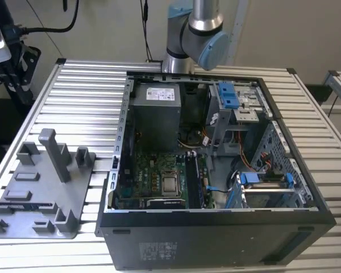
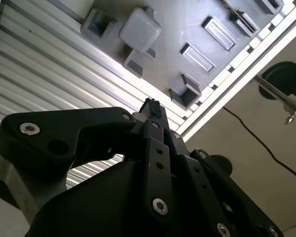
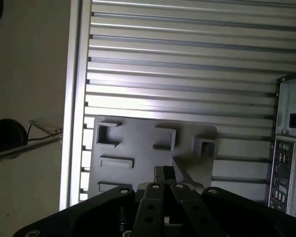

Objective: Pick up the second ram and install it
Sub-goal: 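Reach for the second ram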

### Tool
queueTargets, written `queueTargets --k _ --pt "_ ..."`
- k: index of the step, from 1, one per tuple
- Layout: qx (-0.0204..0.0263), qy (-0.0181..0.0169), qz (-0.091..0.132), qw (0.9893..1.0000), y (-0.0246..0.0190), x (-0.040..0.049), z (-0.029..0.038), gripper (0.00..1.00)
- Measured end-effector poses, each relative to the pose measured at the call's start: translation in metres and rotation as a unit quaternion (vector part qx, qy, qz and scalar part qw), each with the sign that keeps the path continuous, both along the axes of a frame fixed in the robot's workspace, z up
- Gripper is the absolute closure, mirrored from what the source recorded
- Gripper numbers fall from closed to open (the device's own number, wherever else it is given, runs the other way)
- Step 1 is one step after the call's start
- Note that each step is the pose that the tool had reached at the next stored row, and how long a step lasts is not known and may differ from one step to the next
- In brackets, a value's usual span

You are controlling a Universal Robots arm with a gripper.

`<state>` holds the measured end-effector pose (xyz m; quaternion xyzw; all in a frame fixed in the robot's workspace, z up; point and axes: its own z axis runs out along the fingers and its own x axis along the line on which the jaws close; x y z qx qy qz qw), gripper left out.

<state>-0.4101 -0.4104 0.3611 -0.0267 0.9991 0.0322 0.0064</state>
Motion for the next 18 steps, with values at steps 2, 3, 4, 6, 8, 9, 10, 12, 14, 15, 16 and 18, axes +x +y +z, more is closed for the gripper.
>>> queueTargets --k 2,3,4,6,8,9,10,12,14,15,16,18 --pt "0.0 0.0001 0.0 1.0 0.0 -0.0001 0.0001 0.89" --pt "-0.0001 0.0001 0.0 1.0 0.0 -0.0001 0.0001 0.89" --pt "0.0 0.0001 0.0 1.0 -0.0003 -0.0003 0.0001 0.89" --pt "0.0 0.0001 0.0 1.0 -0.0017 -0.0003 -0.0001 0.89" --pt "0.0 0.0001 0.0 1.0 -0.0055 -0.0002 -0.0004 0.89" --pt "0.0 0.0001 0.0 1.0 -0.0082 -0.0002 -0.0006 0.89" --pt "0.0 0.0002 0.0 1.0 -0.0112 -0.0002 -0.0006 0.89" --pt "0.0 0.0002 0.0 1.0 -0.0172 -0.0005 -0.0007 0.89" --pt "0.0 0.0002 0.0 1.0 -0.0225 -0.0013 -0.0009 0.89" --pt "0.0 0.0002 0.0 1.0 -0.0252 -0.0018 -0.001 0.89" --pt "0.0 0.0002 0.0 1.0 -0.0282 -0.0026 -0.0011 0.89" --pt "0.0 0.0002 0.0 1.0 -0.0334 -0.005 -0.0014 0.89"
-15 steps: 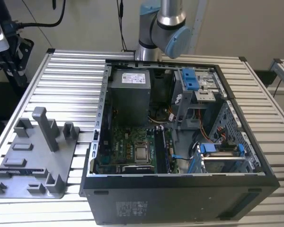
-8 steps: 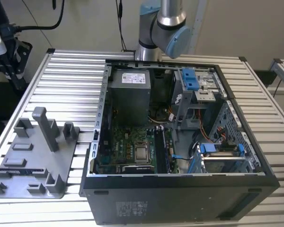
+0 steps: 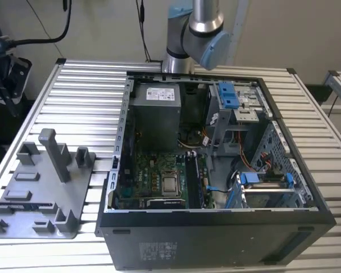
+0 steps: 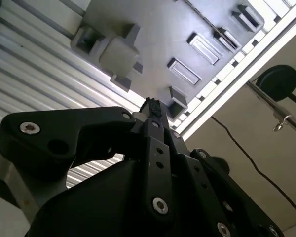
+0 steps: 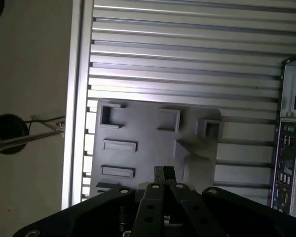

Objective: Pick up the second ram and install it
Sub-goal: 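Reach for the second ram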

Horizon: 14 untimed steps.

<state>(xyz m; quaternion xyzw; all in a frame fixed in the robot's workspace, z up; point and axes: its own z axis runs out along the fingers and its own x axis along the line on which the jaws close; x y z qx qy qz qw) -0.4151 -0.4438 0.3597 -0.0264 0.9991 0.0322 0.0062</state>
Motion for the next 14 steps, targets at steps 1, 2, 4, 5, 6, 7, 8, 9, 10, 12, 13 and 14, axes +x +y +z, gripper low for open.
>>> queueTargets --k 1,2,4,5,6,7,8,9,10,12,13,14 --pt "0.0 0.0 0.0 1.0 -0.0025 -0.0012 -0.0002 0.89" --pt "0.0 0.0 0.0 1.0 -0.0051 -0.0023 -0.0003 0.89" --pt "0.0 0.0 0.0 1.0 -0.0099 -0.0043 -0.0007 0.89" --pt "0.0 0.0 0.0 1.0 -0.012 -0.0053 -0.0009 0.89" --pt "0.0 0.0 0.0 1.0 -0.0139 -0.0064 -0.0012 0.89" --pt "0.0 0.0 0.0 1.0 -0.0158 -0.0077 -0.0015 0.89" --pt "0.0 0.0 0.0 1.0 -0.0176 -0.009 -0.0017 0.89" --pt "0.0 -0.0001 0.0 1.0 -0.0192 -0.0107 -0.0021 0.89" --pt "0.0 0.0 0.0 1.0 -0.0206 -0.0125 -0.0023 0.89" --pt "0.0 0.0 0.0 1.0 -0.0234 -0.015 -0.0029 0.89" --pt "0.0 0.0 0.0 1.0 -0.0246 -0.0158 -0.0031 0.89" --pt "0.0 0.0 0.0 1.0 -0.026 -0.0167 -0.0035 0.89"
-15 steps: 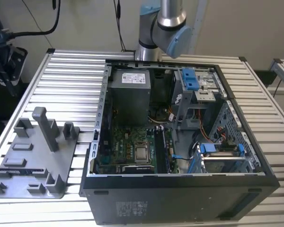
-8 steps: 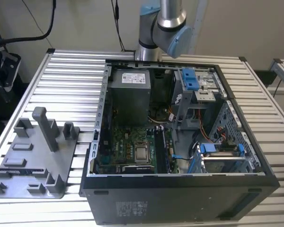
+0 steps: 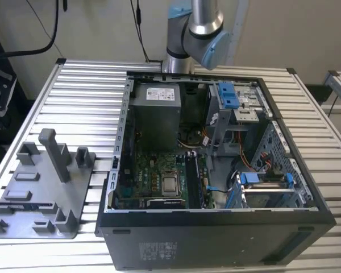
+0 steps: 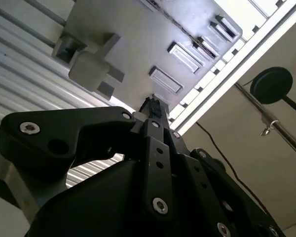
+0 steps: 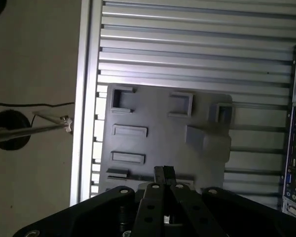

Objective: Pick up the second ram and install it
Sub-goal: 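Reach for the second ram, then pick up the second ram and move it above second insertion slot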

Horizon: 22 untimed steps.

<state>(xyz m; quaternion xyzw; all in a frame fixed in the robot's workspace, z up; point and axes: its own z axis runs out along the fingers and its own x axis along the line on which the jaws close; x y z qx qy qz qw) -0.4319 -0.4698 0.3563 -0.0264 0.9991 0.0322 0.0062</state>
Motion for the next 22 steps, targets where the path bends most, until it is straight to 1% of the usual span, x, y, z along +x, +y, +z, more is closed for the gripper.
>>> queueTargets --k 9,13,15,22 --pt "0.0 0.0 0.0 1.0 -0.0121 -0.004 -0.0019 0.89" --pt "0.0 0.0 0.0 1.0 -0.0187 -0.0054 -0.0024 0.89" --pt "-0.0001 0.0001 0.0 1.0 -0.0198 -0.0062 -0.0024 0.89" --pt "0.0 0.0 0.0 1.0 -0.0199 -0.0064 -0.0024 0.89"
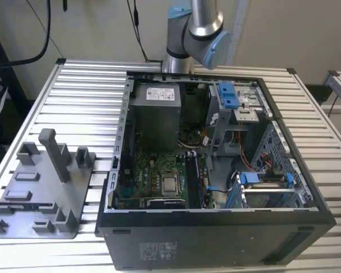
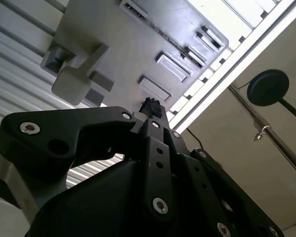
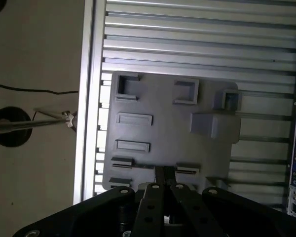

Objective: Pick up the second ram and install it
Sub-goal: 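Pick up the second ram and move it above second insertion slot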

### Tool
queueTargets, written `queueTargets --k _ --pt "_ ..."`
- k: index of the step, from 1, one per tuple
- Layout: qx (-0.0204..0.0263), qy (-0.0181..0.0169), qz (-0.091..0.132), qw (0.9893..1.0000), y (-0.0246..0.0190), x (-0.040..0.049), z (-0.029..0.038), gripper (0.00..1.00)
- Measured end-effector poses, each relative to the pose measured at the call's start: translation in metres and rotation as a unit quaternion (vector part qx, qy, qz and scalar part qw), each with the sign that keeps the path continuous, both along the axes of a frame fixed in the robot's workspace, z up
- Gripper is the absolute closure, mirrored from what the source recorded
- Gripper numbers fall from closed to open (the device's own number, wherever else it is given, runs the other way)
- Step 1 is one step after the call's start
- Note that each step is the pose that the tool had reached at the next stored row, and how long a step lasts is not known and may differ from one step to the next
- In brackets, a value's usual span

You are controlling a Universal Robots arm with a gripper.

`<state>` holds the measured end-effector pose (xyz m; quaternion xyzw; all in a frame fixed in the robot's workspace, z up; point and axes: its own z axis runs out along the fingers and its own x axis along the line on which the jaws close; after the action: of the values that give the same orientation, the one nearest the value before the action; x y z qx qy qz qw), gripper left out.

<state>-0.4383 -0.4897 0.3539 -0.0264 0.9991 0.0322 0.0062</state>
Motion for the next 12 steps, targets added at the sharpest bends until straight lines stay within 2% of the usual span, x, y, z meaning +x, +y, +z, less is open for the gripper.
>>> queueTargets --k 10,12 --pt "0.0 0.0 0.0 1.0 0.0 -0.0002 0.0 0.89" --pt "0.0 0.0 0.01 0.9999 0.0 -0.0003 0.0 0.89"
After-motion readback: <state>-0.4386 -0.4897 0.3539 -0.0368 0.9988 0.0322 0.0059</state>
